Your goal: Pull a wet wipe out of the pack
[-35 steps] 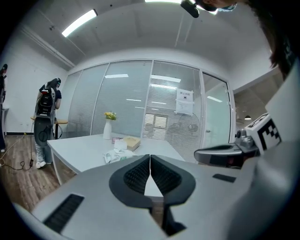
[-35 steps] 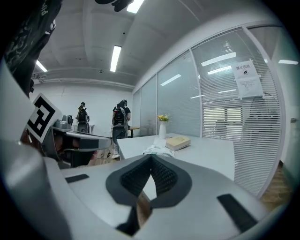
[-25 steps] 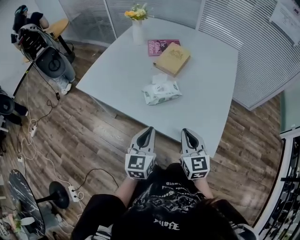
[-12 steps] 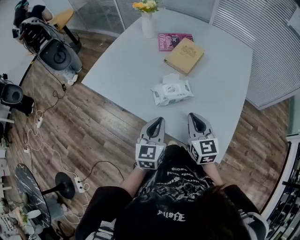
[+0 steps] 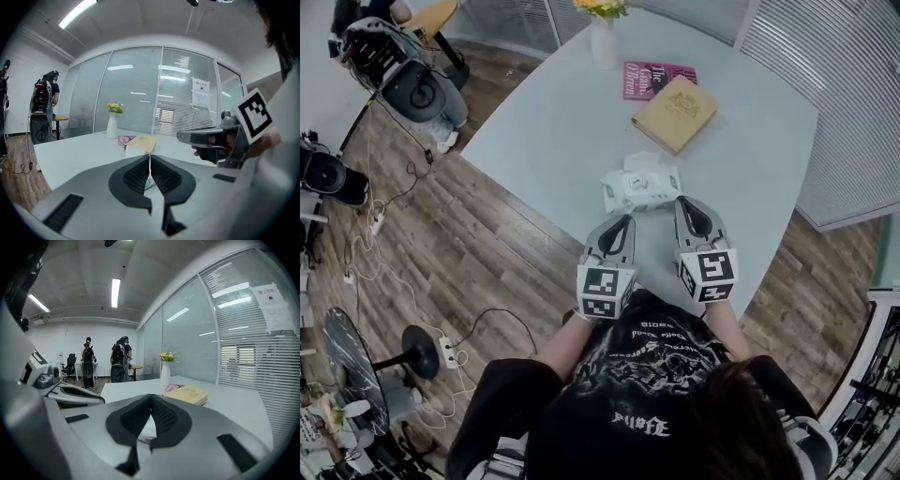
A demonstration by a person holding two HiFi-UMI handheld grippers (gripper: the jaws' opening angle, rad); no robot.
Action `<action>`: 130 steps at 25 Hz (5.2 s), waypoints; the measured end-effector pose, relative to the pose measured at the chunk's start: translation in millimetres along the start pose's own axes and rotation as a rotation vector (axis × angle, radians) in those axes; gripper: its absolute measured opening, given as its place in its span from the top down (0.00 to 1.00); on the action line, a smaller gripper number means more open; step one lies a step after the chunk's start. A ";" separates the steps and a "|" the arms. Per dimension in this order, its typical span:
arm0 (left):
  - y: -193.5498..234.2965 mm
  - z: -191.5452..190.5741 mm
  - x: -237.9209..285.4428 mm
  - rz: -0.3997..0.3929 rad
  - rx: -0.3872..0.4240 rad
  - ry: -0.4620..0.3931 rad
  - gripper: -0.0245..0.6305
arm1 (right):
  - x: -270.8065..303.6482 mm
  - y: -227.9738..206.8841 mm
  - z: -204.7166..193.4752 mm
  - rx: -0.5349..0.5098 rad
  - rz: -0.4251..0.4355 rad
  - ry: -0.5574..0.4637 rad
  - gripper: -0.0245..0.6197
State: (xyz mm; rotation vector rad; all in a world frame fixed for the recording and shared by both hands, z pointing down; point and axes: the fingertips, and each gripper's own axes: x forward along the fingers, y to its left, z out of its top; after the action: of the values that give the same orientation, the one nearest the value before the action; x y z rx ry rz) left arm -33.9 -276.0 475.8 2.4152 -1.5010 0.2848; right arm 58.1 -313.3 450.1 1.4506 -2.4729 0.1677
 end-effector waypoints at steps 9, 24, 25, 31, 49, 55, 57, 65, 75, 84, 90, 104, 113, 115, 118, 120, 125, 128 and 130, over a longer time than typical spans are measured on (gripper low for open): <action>0.3 -8.3 51.7 0.039 0.047 0.069 0.93 | 41.8 -27.9 -14.9 0.014 0.087 0.077 0.96; 40.1 -33.7 123.8 0.095 0.133 0.247 0.78 | 92.2 -17.7 -39.5 0.034 0.247 0.267 0.83; 44.4 -33.2 126.3 0.103 0.129 0.244 0.79 | 96.1 -17.4 -44.2 0.035 0.258 0.285 0.83; 61.7 -34.6 127.5 0.132 0.089 0.231 0.92 | 112.2 -4.8 -69.8 0.044 0.331 0.387 0.81; 69.7 -44.5 140.4 0.091 -0.114 0.253 0.95 | 136.0 5.2 -107.4 0.068 0.421 0.541 0.79; 78.6 -45.7 126.5 0.141 -0.123 0.258 0.95 | 132.0 12.7 -104.1 0.049 0.444 0.559 0.79; 82.9 -46.6 117.5 0.151 -0.133 0.260 0.95 | 132.6 18.5 -100.5 0.046 0.438 0.561 0.79; 83.6 -54.3 109.9 0.149 -0.132 0.284 0.95 | 141.5 25.0 -106.2 -0.013 0.434 0.614 0.89; 83.9 -59.5 111.5 0.160 -0.108 0.306 0.95 | 139.3 14.5 -95.3 0.109 0.398 0.587 0.96; 84.3 -60.4 108.2 0.161 -0.117 0.313 0.95 | 124.3 10.2 -71.4 0.169 0.381 0.512 0.96; 85.8 -62.0 106.5 0.160 -0.118 0.319 0.95 | 112.5 5.2 -53.9 0.211 0.354 0.450 0.96; 88.8 -69.3 101.2 0.175 -0.142 0.329 0.95 | 83.3 -20.8 1.1 0.260 0.279 0.258 0.96; 86.2 -68.1 97.3 0.180 -0.175 0.311 0.95 | 37.9 -52.6 20.5 0.276 0.155 0.148 0.96; 83.5 -67.4 97.9 0.177 -0.181 0.306 0.95 | 26.6 -59.7 16.9 0.281 0.122 0.141 0.96; 82.5 -69.2 96.8 0.175 -0.170 0.311 0.95 | 12.5 -67.5 11.8 0.295 0.079 0.131 0.96; 83.0 -69.8 96.3 0.176 -0.172 0.310 0.95 | 6.5 -72.2 9.7 0.299 0.058 0.125 0.96; 82.6 -66.6 92.3 0.179 -0.230 0.285 0.95 | 2.4 -75.7 4.2 0.296 0.028 0.124 0.96; 78.7 -52.9 88.1 0.175 -0.239 0.249 0.95 | 2.9 -73.5 1.6 0.285 0.016 0.132 0.96; 75.2 -40.9 83.0 0.158 -0.224 0.214 0.95 | 2.4 -69.9 2.1 0.269 0.013 0.133 0.96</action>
State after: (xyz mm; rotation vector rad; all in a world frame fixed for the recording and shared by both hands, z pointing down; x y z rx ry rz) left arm -65.6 -363.5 550.3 2.0296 -1.5386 0.3739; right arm 117.4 -350.2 446.2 1.4702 -2.4233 0.5993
